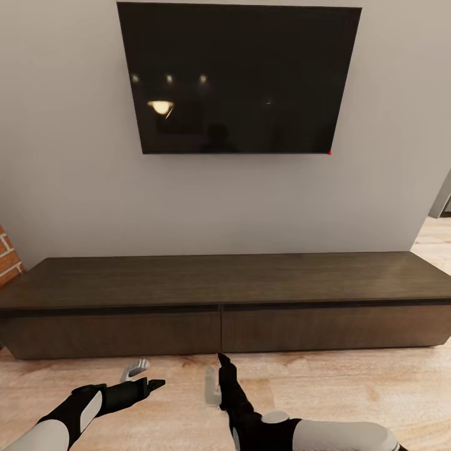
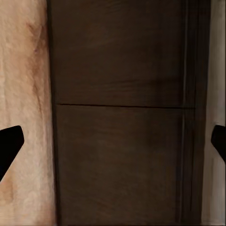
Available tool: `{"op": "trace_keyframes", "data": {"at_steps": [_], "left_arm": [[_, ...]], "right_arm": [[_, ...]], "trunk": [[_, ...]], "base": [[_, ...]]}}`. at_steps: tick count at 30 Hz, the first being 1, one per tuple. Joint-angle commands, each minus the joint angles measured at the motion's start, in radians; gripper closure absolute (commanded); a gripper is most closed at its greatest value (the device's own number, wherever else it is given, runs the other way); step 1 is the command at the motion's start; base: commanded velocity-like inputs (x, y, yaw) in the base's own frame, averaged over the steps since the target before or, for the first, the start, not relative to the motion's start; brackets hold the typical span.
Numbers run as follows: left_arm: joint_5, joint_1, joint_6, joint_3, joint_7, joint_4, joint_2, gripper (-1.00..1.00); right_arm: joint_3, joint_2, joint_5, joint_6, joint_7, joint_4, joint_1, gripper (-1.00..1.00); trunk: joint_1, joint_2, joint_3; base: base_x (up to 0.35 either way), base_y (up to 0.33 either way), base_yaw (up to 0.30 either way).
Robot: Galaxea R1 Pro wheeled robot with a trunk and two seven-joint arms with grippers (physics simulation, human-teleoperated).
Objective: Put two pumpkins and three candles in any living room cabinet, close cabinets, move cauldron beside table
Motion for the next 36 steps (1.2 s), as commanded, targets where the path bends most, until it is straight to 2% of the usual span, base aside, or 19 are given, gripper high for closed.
{"op": "trace_keyframes", "data": {"at_steps": [1,4,7,12,16,17,19,21,25,27,30,36], "left_arm": [[0.004,0.0,0.009,0.004,-0.003,-0.001,0.0,-1.0],[0.004,0.0,0.009,0.005,-0.004,0.0,-0.001,-1.0],[0.004,0.0,0.009,0.004,-0.003,0.0,-0.002,-1.0],[0.004,0.0,0.009,0.003,-0.003,0.0,-0.005,-1.0],[0.004,0.0,0.009,0.004,-0.003,0.0,-0.007,-1.0],[0.005,0.0,0.009,0.004,-0.003,0.0,-0.007,-1.0],[0.004,0.0,0.009,0.004,-0.003,0.0,-0.006,-1.0],[0.004,0.0,0.009,0.004,-0.003,0.0,-0.006,-1.0],[0.004,0.0,0.009,0.003,-0.003,0.0,-0.007,-1.0],[0.003,0.0,0.009,0.003,-0.003,0.0,-0.007,-1.0],[0.004,0.0,0.009,0.004,-0.003,0.0,-0.007,-1.0],[0.004,0.0,0.009,0.004,-0.003,0.0,-0.006,-1.0]], "right_arm": [[0.008,0.001,0.0,0.007,-0.025,0.002,-0.002,-1.0],[0.008,0.003,0.04,0.007,-0.079,0.009,-0.002,-1.0],[0.008,0.005,0.071,0.005,-0.102,0.011,-0.002,-1.0],[0.0,0.006,0.091,-0.008,-0.138,0.014,-0.002,-1.0],[-0.062,0.008,0.095,-0.023,-0.167,0.015,-0.002,-1.0],[-0.079,0.019,0.095,-0.026,-0.172,0.015,-0.002,-1.0],[-0.093,0.036,0.095,-0.029,-0.177,0.016,-0.002,-1.0],[-0.101,0.036,0.094,-0.031,-0.179,0.01,-0.002,-1.0],[-0.104,0.036,0.092,-0.06,-0.167,0.008,-0.001,-1.0],[-0.105,0.036,0.091,-0.103,-0.134,0.008,-0.001,-1.0],[-0.104,0.036,0.091,-0.126,-0.097,0.007,0.0,-1.0],[-0.104,0.036,0.091,-0.141,-0.05,0.008,0.003,-1.0]], "trunk": [[0.0,0.0,-0.001],[0.0,0.0,-0.001],[0.0,0.0,-0.001],[0.0,0.0,-0.001],[0.0,0.0,-0.001],[0.0,0.0,-0.001],[0.0,0.0,-0.001],[0.0,0.0,-0.001],[0.0,0.0,-0.001],[0.0,0.0,-0.001],[0.0,0.0,-0.001],[0.0,0.0,-0.001]], "base": [[0.0,0.0,0.0],[0.0,0.0,0.0],[0.0,0.0,0.0],[0.0,0.0,0.0],[0.0,0.0,0.0],[0.0,0.0,0.0],[0.0,0.0,0.0],[0.0,0.0,0.0],[0.0,0.0,0.0],[0.0,0.0,0.0],[0.0,0.0,0.0],[0.0,0.0,0.0]]}}
